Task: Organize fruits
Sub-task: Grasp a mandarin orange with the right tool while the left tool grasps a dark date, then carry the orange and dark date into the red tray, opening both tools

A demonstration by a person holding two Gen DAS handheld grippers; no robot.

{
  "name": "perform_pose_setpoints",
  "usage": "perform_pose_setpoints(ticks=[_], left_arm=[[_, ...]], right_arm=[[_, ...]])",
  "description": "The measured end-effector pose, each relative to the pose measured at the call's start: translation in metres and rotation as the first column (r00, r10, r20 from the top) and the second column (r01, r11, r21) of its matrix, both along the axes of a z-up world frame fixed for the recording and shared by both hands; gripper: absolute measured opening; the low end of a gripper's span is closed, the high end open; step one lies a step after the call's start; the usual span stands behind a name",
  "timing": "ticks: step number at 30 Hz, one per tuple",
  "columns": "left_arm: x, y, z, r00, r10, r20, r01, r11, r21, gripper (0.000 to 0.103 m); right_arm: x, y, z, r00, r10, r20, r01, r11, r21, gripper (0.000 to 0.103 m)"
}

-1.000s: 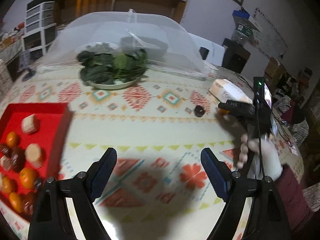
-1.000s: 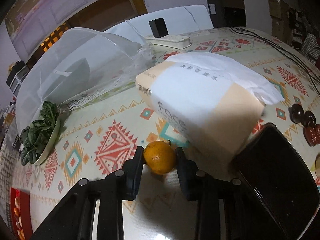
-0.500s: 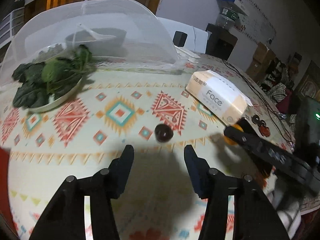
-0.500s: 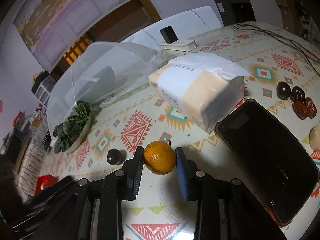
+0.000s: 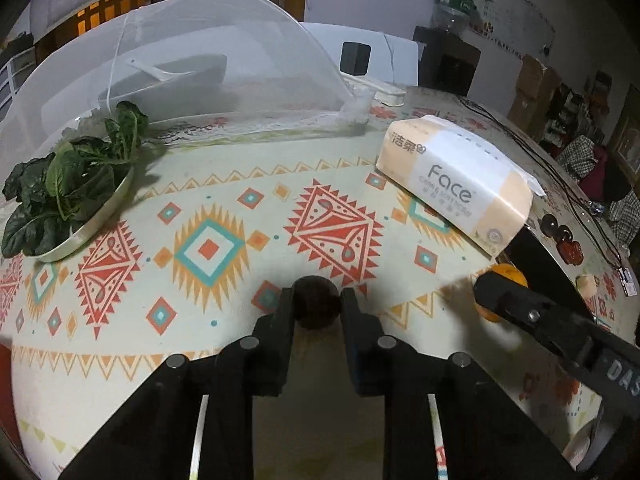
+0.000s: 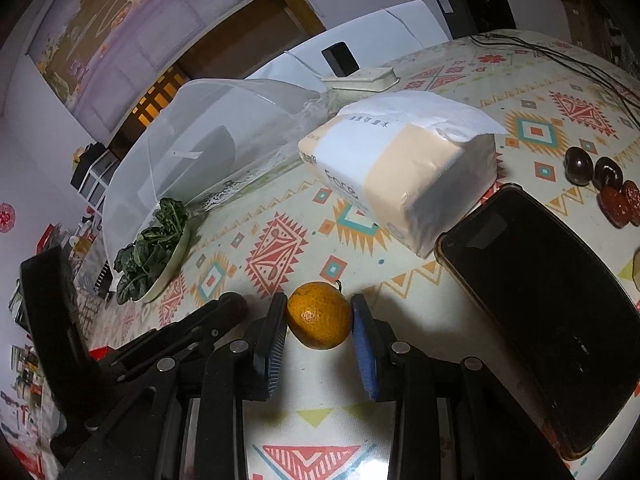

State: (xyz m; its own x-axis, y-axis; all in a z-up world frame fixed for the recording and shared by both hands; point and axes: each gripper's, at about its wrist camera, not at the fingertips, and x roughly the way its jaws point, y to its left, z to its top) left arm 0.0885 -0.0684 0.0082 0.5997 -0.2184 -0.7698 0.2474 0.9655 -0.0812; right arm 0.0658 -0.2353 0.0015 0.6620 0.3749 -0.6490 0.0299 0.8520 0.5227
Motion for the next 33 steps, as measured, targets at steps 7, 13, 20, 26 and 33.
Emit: perform_pose_setpoints(ticks=[7,13,20,26,33], left_arm=[[-0.031,0.029,0.020,0.999,0.035,0.036,-0.034,0.999,-0.041,0.022],[-0.068,0.080,0.049,0.990,0.112,0.087,-0.102,0.989,-0.111,0.022],[-0.121,0.158,0.075,0.958,0.255,0.134,-0.228,0.956,-0.184,0.022],[-0.159,0.222,0.087,0.915,0.370,0.160,-0.330,0.915,-0.230,0.022],[-0.195,0.288,0.088,0.859,0.487,0.157,-0.431,0.854,-0.290,0.022]], right_arm=[[0.001,0.007,-0.001,1.000,0.009,0.005,-0.008,0.999,-0.031,0.034],[-0.003,0.018,0.002,0.999,0.038,0.028,-0.036,0.997,-0.066,0.034],[-0.010,0.042,0.008,0.996,0.076,0.049,-0.069,0.989,-0.134,0.034],[-0.024,0.084,0.023,0.984,0.171,0.051,-0.163,0.977,-0.138,0.034],[-0.044,0.158,0.052,0.946,0.312,0.085,-0.297,0.943,-0.151,0.034]])
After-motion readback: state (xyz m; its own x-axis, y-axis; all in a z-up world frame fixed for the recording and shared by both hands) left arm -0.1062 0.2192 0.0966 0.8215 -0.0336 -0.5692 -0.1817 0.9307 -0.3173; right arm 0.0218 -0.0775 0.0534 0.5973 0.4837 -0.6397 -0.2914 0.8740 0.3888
